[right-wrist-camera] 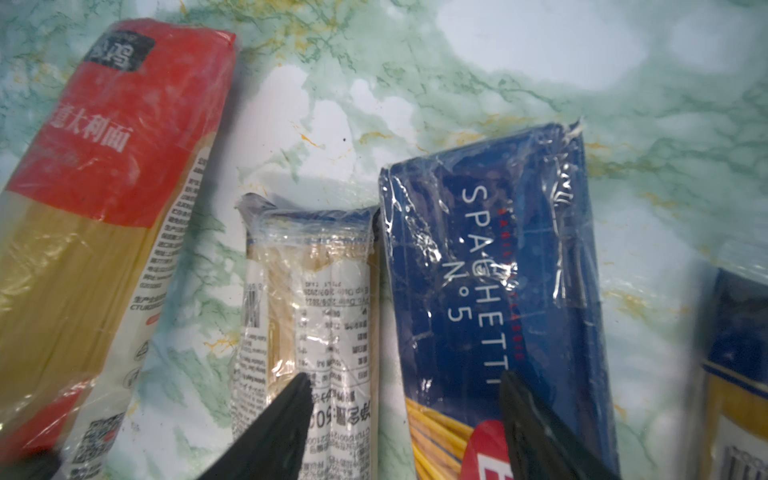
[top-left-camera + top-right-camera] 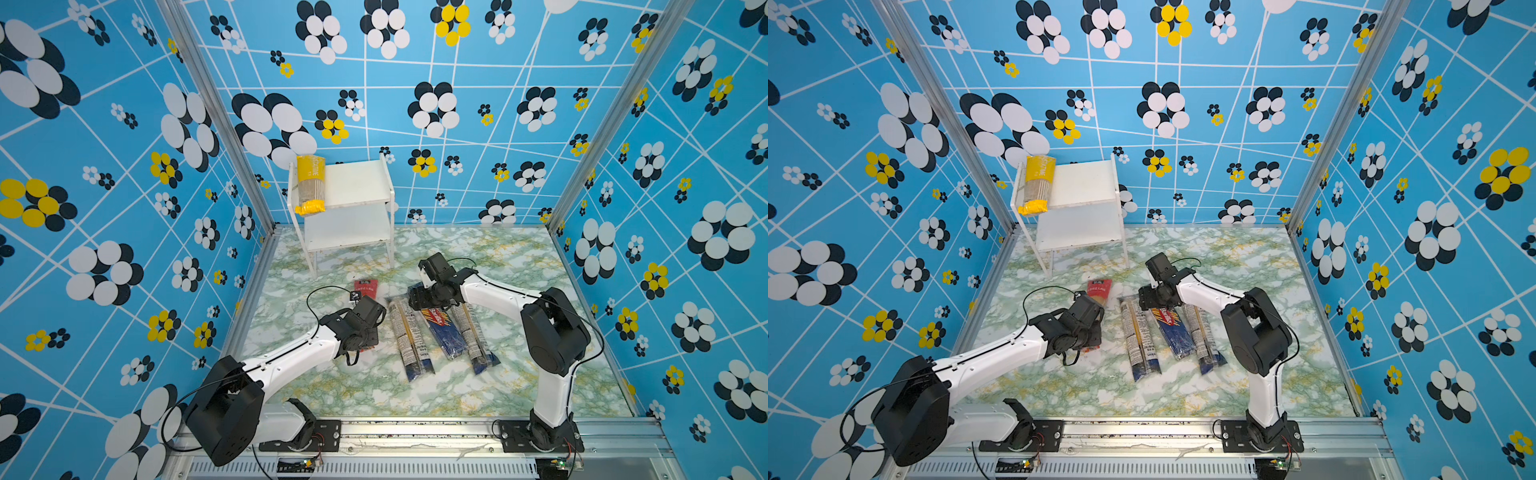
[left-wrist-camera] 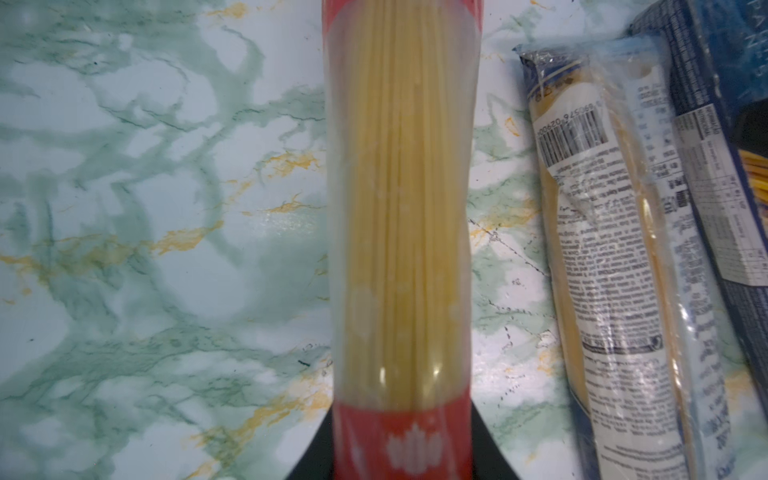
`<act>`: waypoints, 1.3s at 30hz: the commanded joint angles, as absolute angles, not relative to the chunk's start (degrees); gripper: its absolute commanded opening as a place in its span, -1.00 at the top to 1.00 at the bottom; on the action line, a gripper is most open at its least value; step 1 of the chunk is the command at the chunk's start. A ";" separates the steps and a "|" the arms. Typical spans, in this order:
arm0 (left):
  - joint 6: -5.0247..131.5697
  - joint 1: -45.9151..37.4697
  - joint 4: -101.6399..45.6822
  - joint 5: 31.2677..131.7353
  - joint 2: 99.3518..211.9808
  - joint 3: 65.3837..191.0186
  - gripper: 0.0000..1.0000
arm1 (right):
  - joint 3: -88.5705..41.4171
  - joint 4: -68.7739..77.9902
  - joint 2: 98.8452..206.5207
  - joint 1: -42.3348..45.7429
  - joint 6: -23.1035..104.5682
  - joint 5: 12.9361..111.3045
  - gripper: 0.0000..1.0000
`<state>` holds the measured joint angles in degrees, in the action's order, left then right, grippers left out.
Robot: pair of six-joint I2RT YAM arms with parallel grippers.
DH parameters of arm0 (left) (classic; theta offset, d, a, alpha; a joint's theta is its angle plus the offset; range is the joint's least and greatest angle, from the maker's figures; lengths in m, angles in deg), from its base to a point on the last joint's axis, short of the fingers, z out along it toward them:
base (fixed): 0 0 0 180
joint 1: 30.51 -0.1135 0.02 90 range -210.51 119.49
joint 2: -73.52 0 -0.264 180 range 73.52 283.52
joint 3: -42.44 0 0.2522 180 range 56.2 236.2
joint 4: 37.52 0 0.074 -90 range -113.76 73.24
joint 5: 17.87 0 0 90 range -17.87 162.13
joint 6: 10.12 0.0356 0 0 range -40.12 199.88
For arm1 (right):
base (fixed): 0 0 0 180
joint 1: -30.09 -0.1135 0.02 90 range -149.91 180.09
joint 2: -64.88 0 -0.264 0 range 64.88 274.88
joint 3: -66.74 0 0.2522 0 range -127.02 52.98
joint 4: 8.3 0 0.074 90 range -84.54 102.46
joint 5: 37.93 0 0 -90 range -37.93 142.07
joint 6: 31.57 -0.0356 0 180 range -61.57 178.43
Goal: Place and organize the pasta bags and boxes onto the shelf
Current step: 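Lift the red spaghetti bag upright with the left gripper toward the shelf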
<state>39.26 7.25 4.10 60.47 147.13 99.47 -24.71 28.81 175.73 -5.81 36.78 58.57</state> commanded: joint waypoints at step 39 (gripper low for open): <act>37.53 -10.33 -1.79 102.07 118.36 108.87 1.00 | -25.07 30.02 178.17 -4.89 36.11 59.36 -0.47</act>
<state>37.82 -8.69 11.11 95.35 120.83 107.12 -25.17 28.83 176.43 -5.33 36.74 58.79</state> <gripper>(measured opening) 0.284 0.736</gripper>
